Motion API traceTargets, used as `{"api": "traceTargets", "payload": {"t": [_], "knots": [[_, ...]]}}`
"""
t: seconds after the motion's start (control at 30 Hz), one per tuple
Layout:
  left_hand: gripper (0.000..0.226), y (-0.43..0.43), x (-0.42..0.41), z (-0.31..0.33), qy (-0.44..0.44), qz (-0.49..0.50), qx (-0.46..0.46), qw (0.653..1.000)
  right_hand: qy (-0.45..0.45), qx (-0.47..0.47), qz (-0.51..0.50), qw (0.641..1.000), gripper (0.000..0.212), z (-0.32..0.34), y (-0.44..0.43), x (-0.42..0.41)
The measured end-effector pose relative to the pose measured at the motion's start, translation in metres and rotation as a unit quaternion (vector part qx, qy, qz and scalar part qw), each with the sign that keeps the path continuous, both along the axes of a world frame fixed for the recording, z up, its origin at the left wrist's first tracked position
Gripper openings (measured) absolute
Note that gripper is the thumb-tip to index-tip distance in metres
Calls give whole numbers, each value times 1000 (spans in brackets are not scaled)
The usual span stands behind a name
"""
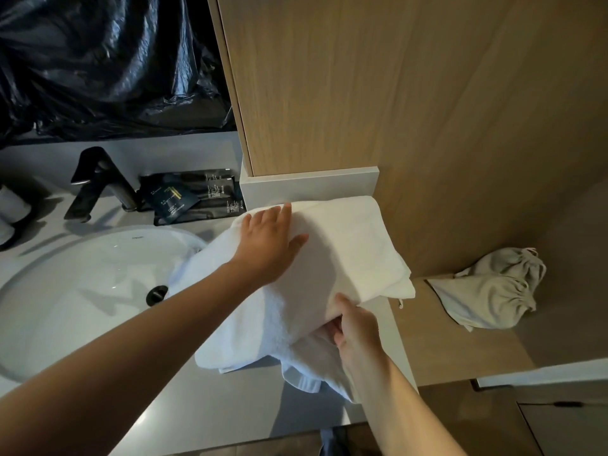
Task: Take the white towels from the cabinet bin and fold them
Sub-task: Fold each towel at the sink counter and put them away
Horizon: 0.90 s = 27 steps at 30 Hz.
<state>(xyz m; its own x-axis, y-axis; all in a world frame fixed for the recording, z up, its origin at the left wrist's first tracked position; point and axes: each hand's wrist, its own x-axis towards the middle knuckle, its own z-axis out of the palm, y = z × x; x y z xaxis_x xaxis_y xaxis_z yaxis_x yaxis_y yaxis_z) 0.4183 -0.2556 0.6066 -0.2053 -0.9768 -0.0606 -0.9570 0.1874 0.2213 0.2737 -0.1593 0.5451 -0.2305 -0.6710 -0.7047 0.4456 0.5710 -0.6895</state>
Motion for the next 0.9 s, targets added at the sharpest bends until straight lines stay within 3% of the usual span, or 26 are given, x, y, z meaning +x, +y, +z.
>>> {"api": "traceTargets", "payload": {"t": [0.1,0.27,0.43,0.6,0.73,0.9], "knots": [[57,-22,2,6,15,12,-11,1000,11,-23,-20,999,13,3,-2,-2],[49,-52,1,7,20,8,67,998,64,-30,-14,997,11,3,2,-1],[46,-53,-2,12,103,3,98,990,97,-46,-5,994,14,11,9,-8],[68,-52,-7,17,14,8,175,985,88,-64,-14,994,21,15,16,-9],[60,-50,-8,22,72,28,188,979,100,-80,-9,992,19,20,22,-9],[43,-38,6,40,222,59,131,964,100,-110,-20,989,14,38,29,-10]]}}
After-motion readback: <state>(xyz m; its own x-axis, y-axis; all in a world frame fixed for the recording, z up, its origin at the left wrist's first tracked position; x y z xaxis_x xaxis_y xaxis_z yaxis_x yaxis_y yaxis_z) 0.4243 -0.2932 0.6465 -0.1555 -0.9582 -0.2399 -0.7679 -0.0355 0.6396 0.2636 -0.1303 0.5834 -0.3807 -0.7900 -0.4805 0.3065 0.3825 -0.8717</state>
